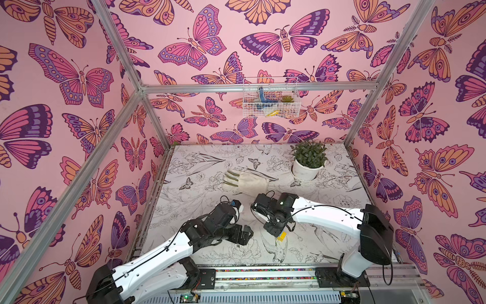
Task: Assemble a giraffe with lego
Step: Assemble the lego brick with the lego brick.
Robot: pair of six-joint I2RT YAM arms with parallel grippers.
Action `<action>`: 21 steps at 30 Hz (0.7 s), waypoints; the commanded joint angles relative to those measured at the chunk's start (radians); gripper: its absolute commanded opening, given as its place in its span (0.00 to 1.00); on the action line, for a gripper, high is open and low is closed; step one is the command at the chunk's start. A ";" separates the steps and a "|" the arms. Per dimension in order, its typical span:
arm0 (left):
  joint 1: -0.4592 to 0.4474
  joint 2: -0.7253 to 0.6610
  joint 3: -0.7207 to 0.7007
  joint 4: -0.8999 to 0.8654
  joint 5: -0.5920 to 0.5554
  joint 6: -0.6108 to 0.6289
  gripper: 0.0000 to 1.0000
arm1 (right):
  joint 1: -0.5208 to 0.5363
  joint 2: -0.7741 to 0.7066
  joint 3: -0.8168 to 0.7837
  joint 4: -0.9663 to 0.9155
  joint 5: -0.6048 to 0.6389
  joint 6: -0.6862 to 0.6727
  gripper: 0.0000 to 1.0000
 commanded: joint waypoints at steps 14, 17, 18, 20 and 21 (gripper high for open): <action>-0.067 -0.004 0.006 0.031 0.002 0.066 1.00 | -0.053 -0.019 -0.027 0.058 -0.063 -0.040 0.18; -0.068 -0.005 0.002 0.032 0.001 0.064 1.00 | -0.062 -0.016 -0.026 0.062 -0.059 -0.031 0.18; -0.069 -0.007 0.001 0.032 0.000 0.064 1.00 | -0.065 -0.016 -0.028 0.066 -0.064 -0.029 0.18; -0.070 -0.008 -0.001 0.032 -0.002 0.063 1.00 | -0.068 -0.009 -0.029 0.065 -0.072 -0.030 0.18; -0.072 -0.009 -0.002 0.032 -0.003 0.064 1.00 | -0.068 -0.007 -0.032 0.067 -0.072 -0.032 0.18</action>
